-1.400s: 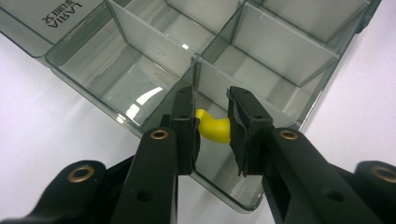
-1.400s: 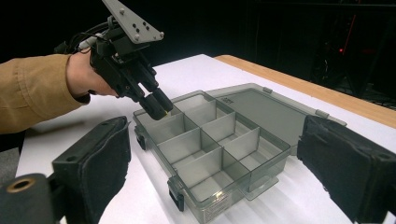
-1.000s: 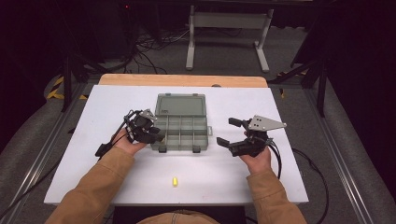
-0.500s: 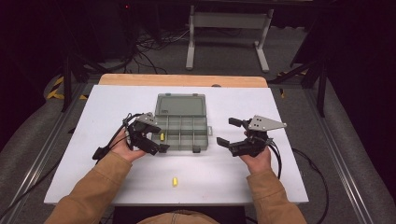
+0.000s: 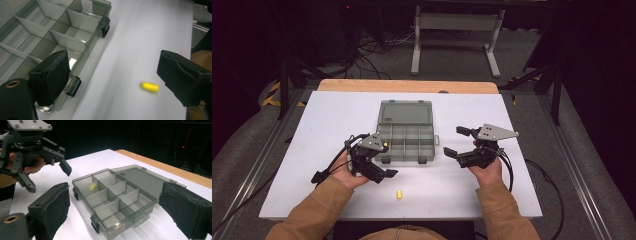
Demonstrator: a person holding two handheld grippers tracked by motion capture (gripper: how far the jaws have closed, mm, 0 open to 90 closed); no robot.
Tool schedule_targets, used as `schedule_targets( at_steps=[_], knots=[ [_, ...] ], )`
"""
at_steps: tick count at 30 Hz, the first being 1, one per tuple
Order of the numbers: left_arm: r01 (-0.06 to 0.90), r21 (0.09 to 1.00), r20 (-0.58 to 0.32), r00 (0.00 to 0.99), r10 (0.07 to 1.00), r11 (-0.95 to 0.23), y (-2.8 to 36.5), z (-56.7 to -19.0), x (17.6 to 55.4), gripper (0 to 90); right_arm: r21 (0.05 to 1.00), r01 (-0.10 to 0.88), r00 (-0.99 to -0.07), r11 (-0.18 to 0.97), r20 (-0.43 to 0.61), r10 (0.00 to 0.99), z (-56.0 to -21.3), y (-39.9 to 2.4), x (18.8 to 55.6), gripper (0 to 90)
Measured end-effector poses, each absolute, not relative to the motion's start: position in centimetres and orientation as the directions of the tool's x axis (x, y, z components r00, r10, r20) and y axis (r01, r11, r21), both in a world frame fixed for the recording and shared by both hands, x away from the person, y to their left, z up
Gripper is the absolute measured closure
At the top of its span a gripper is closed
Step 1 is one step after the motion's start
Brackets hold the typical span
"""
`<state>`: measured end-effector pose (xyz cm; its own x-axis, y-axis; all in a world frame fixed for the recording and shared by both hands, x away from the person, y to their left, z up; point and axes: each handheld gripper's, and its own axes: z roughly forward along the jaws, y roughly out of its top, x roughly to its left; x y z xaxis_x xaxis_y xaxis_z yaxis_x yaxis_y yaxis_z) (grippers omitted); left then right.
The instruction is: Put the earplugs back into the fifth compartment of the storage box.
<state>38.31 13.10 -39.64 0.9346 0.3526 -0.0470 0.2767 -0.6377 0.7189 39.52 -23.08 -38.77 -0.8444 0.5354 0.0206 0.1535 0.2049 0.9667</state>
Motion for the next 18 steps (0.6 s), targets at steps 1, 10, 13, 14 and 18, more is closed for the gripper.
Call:
schedule_targets(
  at_steps=[1,10,13,14,18],
  knots=[
    [0.275,0.727,-0.053,0.936,0.348,-0.629,13.0,-39.8,38.0,11.9,0.967,0.154,-0.844,0.204,0.021,0.535,-38.8,-23.1,39.5,9.7],
    [0.259,0.719,-0.062,0.948,0.311,-0.645,12.5,-40.7,36.7,11.7,0.967,0.152,-0.845,0.203,0.021,0.535,-38.8,-23.1,39.5,9.7],
    [0.257,0.708,-0.059,0.950,0.308,-0.658,12.3,-41.5,36.5,11.9,0.967,0.153,-0.845,0.202,0.022,0.535,-38.8,-23.1,39.5,9.7],
    [0.261,0.708,-0.066,0.950,0.306,-0.656,12.2,-41.8,36.5,12.0,0.968,0.153,-0.845,0.201,0.022,0.535,-38.8,-23.1,39.5,9.7],
    [0.255,0.695,-0.072,0.955,0.287,-0.672,11.8,-42.4,36.2,12.4,0.967,0.152,-0.845,0.203,0.020,0.535,-38.8,-23.1,39.5,9.7]
  ],
)
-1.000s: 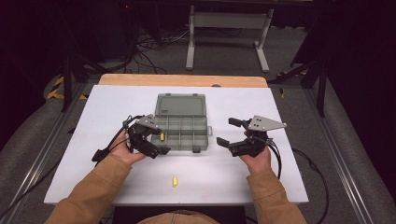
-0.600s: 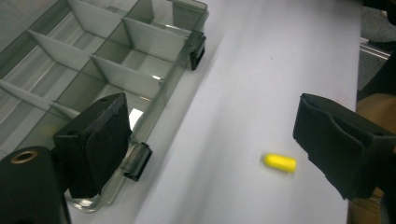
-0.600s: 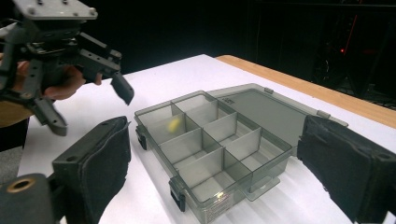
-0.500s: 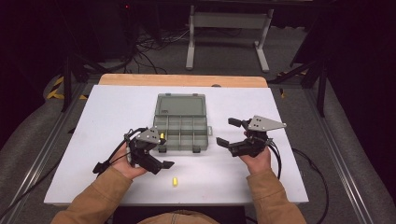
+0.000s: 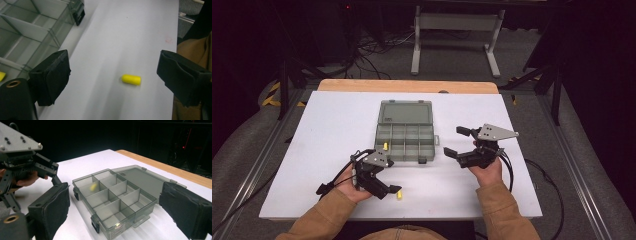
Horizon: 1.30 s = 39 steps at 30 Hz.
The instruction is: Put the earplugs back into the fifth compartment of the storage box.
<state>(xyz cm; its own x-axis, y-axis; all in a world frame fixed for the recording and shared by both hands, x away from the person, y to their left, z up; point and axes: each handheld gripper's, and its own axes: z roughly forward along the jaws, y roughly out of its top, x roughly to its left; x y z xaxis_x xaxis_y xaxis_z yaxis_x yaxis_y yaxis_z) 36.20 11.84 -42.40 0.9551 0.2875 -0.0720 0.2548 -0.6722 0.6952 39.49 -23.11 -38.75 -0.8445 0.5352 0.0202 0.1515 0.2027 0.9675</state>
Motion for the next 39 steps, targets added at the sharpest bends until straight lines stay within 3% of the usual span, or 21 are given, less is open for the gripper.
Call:
schedule_targets(
  at_steps=[17,39],
  knots=[
    [0.232,0.655,-0.079,0.968,0.240,-0.719,10.5,-44.1,35.6,18.6,0.968,0.154,-0.844,0.198,0.025,0.535,-38.7,-23.2,39.5,9.6],
    [0.201,0.582,-0.075,0.978,0.195,-0.788,9.6,-45.3,34.8,48.2,0.968,0.154,-0.847,0.199,0.025,0.531,-38.7,-23.3,39.5,9.6]
  ],
)
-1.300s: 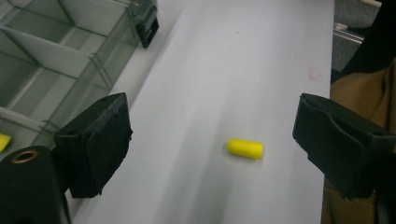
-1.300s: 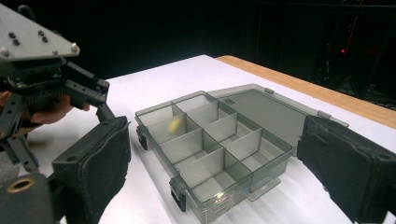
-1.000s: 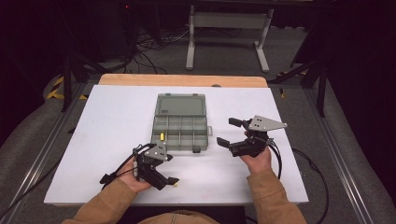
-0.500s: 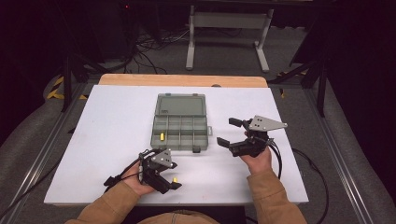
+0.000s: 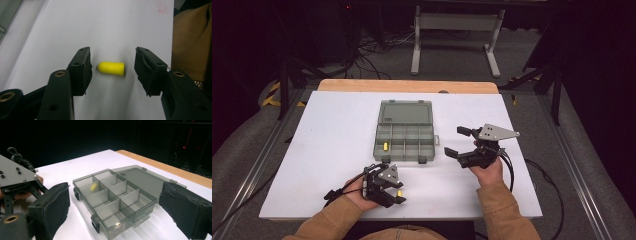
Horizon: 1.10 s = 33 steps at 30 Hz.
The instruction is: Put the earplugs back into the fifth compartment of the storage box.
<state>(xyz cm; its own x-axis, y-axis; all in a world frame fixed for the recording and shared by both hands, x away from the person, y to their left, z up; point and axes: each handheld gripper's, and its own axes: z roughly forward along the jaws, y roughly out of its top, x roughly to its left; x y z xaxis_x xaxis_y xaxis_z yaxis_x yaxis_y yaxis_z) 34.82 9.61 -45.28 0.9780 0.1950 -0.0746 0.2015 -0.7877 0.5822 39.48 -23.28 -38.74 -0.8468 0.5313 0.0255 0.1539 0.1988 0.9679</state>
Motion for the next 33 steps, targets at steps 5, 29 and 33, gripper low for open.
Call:
schedule_targets(
  at_steps=[5,29,33],
  knots=[
    [0.190,0.572,-0.049,0.979,0.199,-0.798,9.5,-45.3,34.6,57.8,0.967,0.155,-0.846,0.201,0.025,0.532,-38.8,-23.2,39.5,9.6],
    [0.173,0.597,-0.011,0.978,0.207,-0.783,10.0,-43.7,34.5,74.6,0.968,0.152,-0.849,0.202,0.024,0.527,-38.8,-23.2,39.5,9.7],
    [0.187,0.610,-0.015,0.974,0.224,-0.770,10.6,-42.9,34.9,74.9,0.967,0.155,-0.850,0.201,0.026,0.527,-38.8,-23.2,39.5,9.7]
  ],
)
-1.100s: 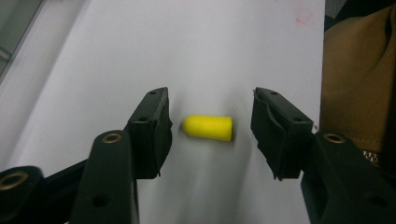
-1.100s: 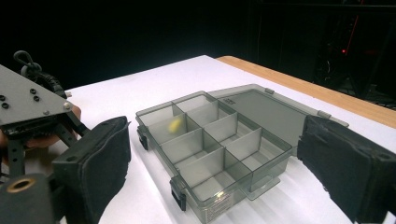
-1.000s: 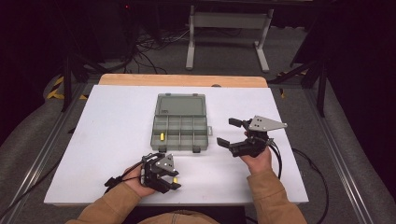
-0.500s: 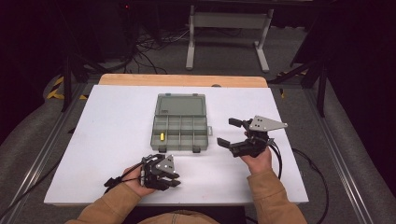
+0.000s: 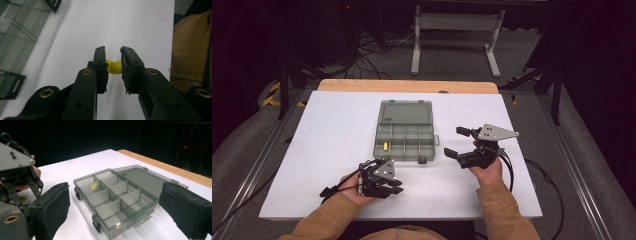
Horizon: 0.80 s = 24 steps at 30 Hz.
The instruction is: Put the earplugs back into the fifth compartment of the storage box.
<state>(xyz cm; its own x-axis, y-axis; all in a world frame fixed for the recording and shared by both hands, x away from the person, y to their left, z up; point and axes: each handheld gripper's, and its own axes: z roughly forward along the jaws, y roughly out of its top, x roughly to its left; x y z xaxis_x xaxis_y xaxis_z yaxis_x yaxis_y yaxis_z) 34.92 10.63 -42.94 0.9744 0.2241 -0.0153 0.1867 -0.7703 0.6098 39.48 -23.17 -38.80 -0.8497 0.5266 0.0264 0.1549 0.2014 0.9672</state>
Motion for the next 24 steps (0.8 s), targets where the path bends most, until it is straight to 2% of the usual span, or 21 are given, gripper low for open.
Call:
schedule_targets(
  at_steps=[8,12,24],
  knots=[
    [0.205,0.638,-0.016,0.967,0.253,-0.742,11.8,-41.4,35.7,75.4,0.966,0.156,-0.849,0.204,0.026,0.527,-38.9,-23.1,39.5,9.7],
    [0.208,0.634,0.012,0.960,0.279,-0.745,12.2,-40.7,36.1,74.3,0.966,0.155,-0.850,0.207,0.024,0.526,-38.9,-23.1,39.5,9.7],
    [0.255,0.664,-0.012,0.943,0.332,-0.703,13.7,-39.3,38.1,74.5,0.965,0.161,-0.851,0.206,0.030,0.524,-39.0,-23.0,39.6,9.7]
  ],
)
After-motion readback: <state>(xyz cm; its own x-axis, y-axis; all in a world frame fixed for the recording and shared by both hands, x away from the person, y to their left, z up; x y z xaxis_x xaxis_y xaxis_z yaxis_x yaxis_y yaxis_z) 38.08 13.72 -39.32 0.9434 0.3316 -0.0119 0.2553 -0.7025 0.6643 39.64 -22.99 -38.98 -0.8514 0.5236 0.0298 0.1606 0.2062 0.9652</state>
